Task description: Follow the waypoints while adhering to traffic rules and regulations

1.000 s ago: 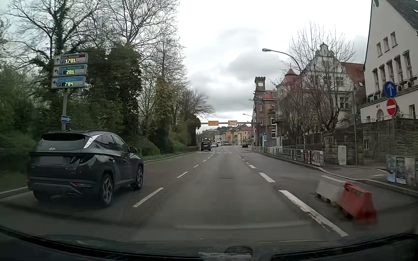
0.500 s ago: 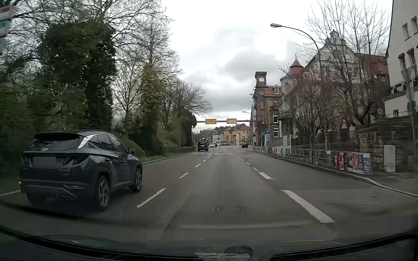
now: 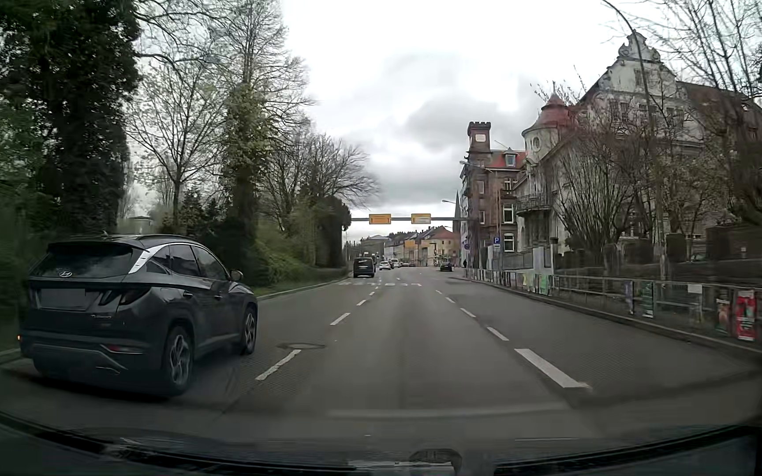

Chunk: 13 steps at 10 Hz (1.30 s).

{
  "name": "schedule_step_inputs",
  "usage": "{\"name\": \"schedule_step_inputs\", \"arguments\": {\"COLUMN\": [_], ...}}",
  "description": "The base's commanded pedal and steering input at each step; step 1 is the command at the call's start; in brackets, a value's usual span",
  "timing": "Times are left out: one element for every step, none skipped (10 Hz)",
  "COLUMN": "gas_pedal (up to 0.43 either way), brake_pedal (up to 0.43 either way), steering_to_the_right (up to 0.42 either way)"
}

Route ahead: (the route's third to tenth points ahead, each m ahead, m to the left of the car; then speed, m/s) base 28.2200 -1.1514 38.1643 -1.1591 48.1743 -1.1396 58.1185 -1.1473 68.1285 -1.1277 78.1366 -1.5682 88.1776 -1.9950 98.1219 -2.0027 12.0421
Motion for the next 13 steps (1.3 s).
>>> {"name": "schedule_step_inputs", "arguments": {"gas_pedal": [0.110, 0.110, 0.110, 0.110, 0.110, 0.110, 0.110, 0.110, 0.110, 0.110, 0.110, 0.110, 0.110], "brake_pedal": [0.000, 0.000, 0.000, 0.000, 0.000, 0.000, 0.000, 0.000, 0.000, 0.000, 0.000, 0.000, 0.000], "steering_to_the_right": [0.006, 0.006, 0.006, 0.006, 0.006, 0.006, 0.006, 0.006, 0.006, 0.006, 0.006, 0.006, 0.006]}}
